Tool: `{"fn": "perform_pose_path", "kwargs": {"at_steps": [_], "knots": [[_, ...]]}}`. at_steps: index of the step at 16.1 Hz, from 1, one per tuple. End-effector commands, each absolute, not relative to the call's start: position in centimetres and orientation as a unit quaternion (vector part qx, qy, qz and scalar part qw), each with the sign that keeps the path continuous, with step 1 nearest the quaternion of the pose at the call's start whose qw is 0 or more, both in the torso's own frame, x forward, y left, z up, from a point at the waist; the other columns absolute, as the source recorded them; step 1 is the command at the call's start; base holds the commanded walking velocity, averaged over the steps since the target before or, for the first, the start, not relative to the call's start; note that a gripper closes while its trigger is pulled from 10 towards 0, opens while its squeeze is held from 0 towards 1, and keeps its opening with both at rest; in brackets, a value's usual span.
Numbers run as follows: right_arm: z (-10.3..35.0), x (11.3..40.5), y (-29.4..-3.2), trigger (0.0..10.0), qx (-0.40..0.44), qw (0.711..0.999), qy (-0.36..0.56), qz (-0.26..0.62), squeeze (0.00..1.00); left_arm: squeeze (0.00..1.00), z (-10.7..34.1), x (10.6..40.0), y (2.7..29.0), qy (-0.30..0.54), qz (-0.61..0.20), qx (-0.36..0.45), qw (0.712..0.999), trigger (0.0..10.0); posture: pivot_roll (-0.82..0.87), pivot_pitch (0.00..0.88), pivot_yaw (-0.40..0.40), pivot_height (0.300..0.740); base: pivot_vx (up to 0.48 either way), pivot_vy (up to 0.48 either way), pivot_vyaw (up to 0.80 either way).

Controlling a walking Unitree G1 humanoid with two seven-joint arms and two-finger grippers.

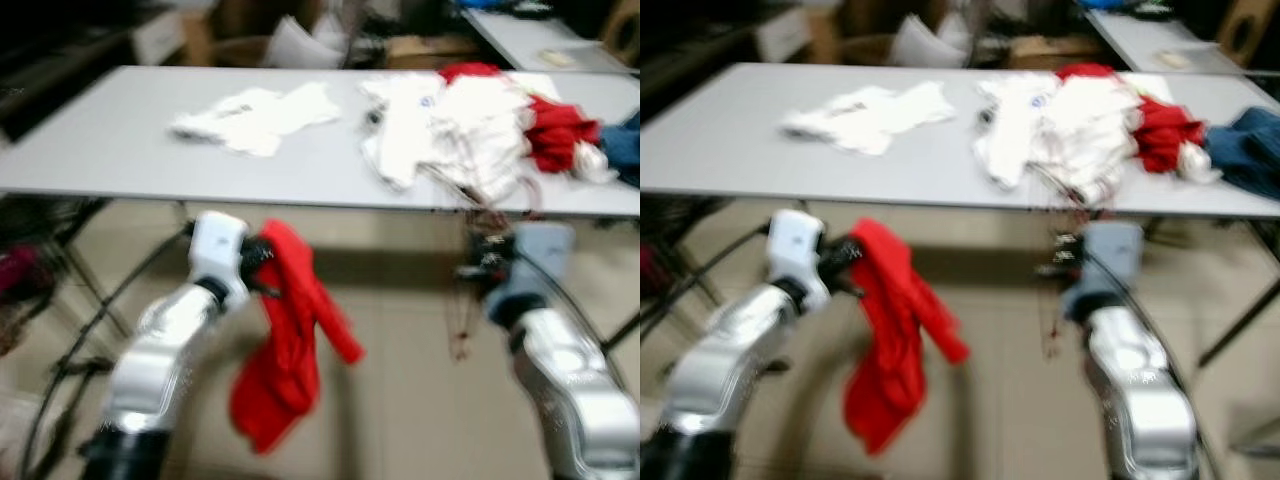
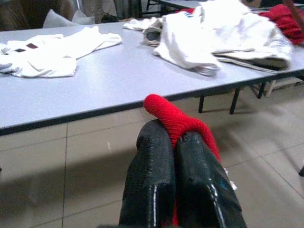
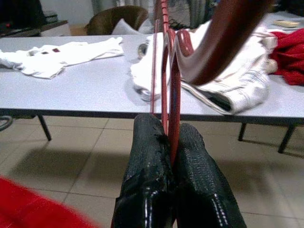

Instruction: Hang hanger

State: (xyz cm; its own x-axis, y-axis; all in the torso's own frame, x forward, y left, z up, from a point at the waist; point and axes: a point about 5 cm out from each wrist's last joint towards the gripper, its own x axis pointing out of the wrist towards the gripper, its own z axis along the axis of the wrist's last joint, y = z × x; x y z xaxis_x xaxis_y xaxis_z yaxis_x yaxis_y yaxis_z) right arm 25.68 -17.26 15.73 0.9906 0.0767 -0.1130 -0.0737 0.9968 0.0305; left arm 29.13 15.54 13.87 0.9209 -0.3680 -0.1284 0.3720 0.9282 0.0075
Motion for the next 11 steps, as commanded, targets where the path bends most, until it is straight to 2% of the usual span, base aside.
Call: {"fn": "perform_pose_path", "kwargs": {"at_steps": [1,11], "knots": [[16.44,25.69,-18.10,10.0,0.000,0.998,0.044,0.036,0.00,0.00,15.17,29.62,15.07,0.031,-0.192,0.016,0.981,10.0,-0.05,0.000,0.045,0.740,0.401,0.000,0.00],[16.96,26.10,-17.86,10.0,-0.019,0.997,0.035,0.071,0.00,0.00,16.10,30.01,14.12,0.012,-0.221,0.008,0.975,10.0,-0.05,0.000,0.031,0.740,0.406,0.000,0.00]]}}
